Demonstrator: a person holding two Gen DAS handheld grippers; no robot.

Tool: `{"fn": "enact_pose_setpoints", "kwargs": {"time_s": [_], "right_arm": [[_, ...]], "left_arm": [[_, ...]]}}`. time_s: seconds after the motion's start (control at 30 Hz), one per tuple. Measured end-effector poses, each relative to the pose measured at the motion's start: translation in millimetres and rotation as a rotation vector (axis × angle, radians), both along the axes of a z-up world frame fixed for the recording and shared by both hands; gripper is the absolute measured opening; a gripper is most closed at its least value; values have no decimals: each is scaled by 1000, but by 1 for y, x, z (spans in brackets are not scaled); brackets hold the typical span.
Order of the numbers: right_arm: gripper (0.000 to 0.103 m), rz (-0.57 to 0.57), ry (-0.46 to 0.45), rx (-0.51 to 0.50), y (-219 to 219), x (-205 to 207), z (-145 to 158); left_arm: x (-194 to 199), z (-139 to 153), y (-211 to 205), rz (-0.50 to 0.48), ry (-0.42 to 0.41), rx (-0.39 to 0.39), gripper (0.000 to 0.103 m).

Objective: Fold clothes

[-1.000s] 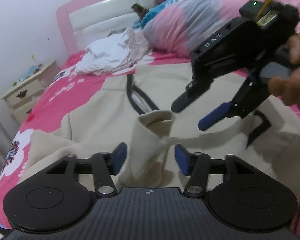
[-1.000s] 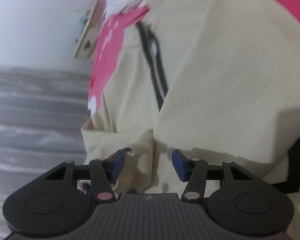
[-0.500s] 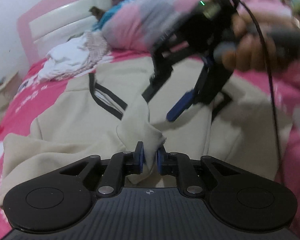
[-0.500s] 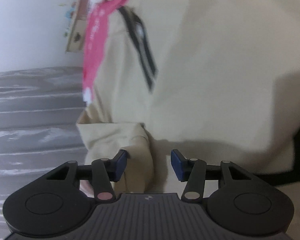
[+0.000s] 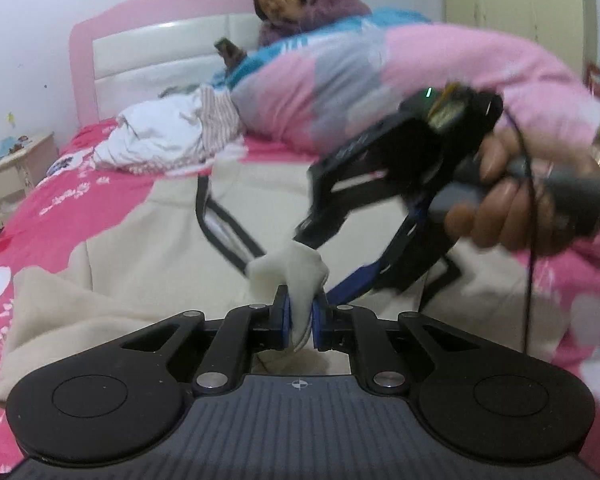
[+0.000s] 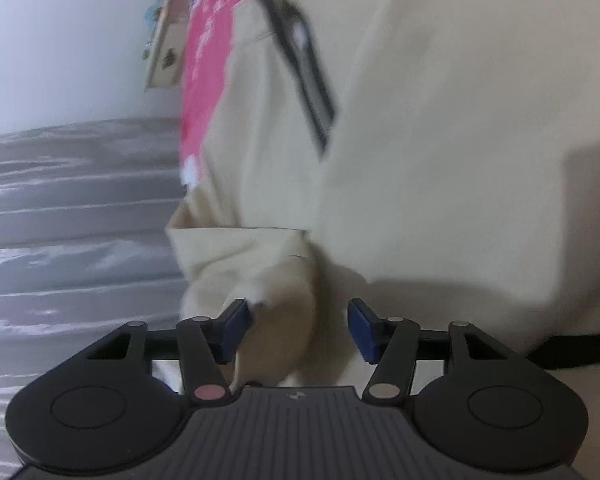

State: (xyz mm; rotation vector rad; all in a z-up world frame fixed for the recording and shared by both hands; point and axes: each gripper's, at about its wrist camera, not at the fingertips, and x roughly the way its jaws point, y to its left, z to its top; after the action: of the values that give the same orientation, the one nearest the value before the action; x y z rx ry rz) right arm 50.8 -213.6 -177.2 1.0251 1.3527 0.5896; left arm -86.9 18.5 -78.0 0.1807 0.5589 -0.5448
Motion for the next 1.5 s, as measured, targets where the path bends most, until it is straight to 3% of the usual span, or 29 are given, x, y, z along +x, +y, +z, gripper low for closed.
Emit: {"fn": "enact_pose_setpoints", "kwargs": {"time_s": [0.1, 0.27, 0.37, 0.57, 0.6, 0.63, 0.7, 0.87, 1.0, 1.2, 1.23, 1.27, 1.3, 1.33, 1.37, 1.5], "right_arm": [[20, 19, -106, 0, 0, 1, 26], [14, 38, -354, -54, -34, -19, 84], [14, 30, -402, -103, -59, -36, 98], [12, -62, -303, -147, -97, -59, 78], [12, -81, -288, -143, -101, -61, 74], [12, -94, -276, -142, -104, -62, 71], [12, -108, -253, -141, -105, -63, 63], [14, -99, -175, -185, -106, -64, 37], [43, -146, -92, -147, -114, -66, 19], [52, -114, -101, -170, -102, -62, 13], [51, -99, -99, -173, -97, -63, 10], [39, -84, -96, -176, -92, -64, 8], [19, -67, -101, -177, -87, -66, 8], [10, -47, -115, -175, -81, -68, 10], [6, -41, -130, -158, -78, -70, 15], [6, -76, -177, -6, -84, -75, 46]], "left_arm": [[-4, 8, -4, -10, -34, -25, 9], [-16, 23, -20, -89, -126, -32, 9], [-21, 21, -35, -150, -121, -34, 9], [-23, -1, -63, -212, -36, -7, 12], [-23, -1, -64, -207, -28, 4, 16], [-23, -2, -60, -198, -13, 7, 28], [-22, -2, -50, -176, 23, 9, 39], [-13, -12, -5, -13, 205, -26, 39], [-4, -20, 30, 134, 351, -109, 39], [13, -26, 49, 229, 450, -232, 40], [13, -26, 49, 238, 457, -235, 40], [13, -28, 49, 250, 460, -232, 40], [13, -30, 51, 267, 460, -222, 40], [15, -34, 52, 288, 464, -206, 40], [16, -38, 55, 310, 472, -193, 40], [18, -49, 67, 373, 504, -184, 40]]}}
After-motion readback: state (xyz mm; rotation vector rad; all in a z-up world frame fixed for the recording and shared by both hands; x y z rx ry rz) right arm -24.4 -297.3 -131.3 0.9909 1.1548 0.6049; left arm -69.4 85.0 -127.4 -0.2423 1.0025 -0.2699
